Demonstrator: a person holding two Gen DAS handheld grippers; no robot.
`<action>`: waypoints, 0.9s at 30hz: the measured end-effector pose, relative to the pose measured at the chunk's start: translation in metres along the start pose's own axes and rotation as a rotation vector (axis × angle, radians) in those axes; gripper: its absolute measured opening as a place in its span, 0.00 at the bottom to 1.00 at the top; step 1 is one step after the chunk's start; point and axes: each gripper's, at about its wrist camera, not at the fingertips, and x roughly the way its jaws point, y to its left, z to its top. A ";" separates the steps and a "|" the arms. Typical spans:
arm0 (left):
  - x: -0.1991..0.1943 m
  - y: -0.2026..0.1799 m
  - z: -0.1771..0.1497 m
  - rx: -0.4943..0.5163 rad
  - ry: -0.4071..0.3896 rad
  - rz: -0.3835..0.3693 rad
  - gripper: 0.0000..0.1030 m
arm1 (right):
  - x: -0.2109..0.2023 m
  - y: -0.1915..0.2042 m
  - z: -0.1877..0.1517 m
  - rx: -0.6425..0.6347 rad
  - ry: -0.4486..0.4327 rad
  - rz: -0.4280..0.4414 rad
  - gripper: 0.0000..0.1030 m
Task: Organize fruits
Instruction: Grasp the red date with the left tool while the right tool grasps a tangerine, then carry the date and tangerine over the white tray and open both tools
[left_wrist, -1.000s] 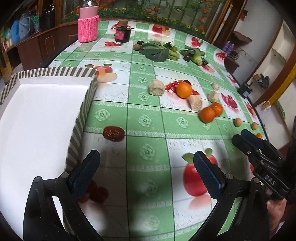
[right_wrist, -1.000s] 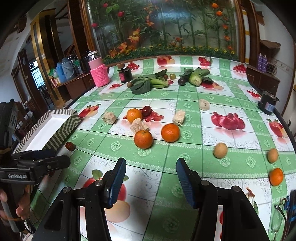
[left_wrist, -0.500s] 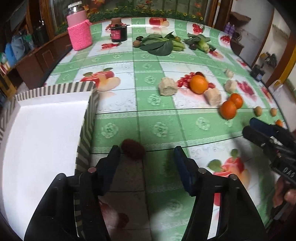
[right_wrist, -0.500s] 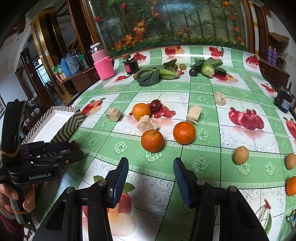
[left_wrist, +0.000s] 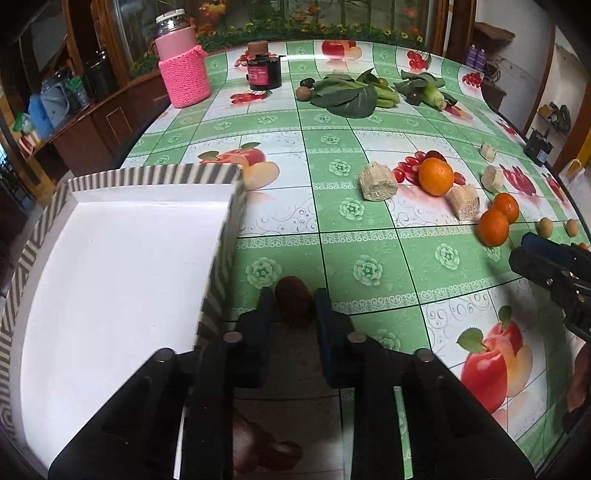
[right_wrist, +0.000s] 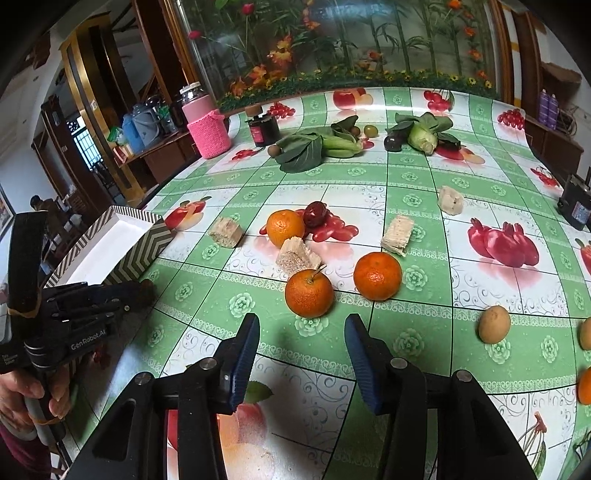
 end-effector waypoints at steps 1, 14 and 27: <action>0.000 0.000 0.000 -0.002 0.000 -0.006 0.19 | 0.001 -0.001 0.000 -0.001 0.002 -0.001 0.47; -0.028 -0.003 -0.004 -0.017 -0.042 -0.089 0.19 | 0.006 0.000 0.008 0.009 0.003 -0.008 0.47; -0.065 0.040 -0.019 -0.095 -0.091 -0.074 0.19 | 0.026 -0.001 0.012 0.018 0.040 0.007 0.29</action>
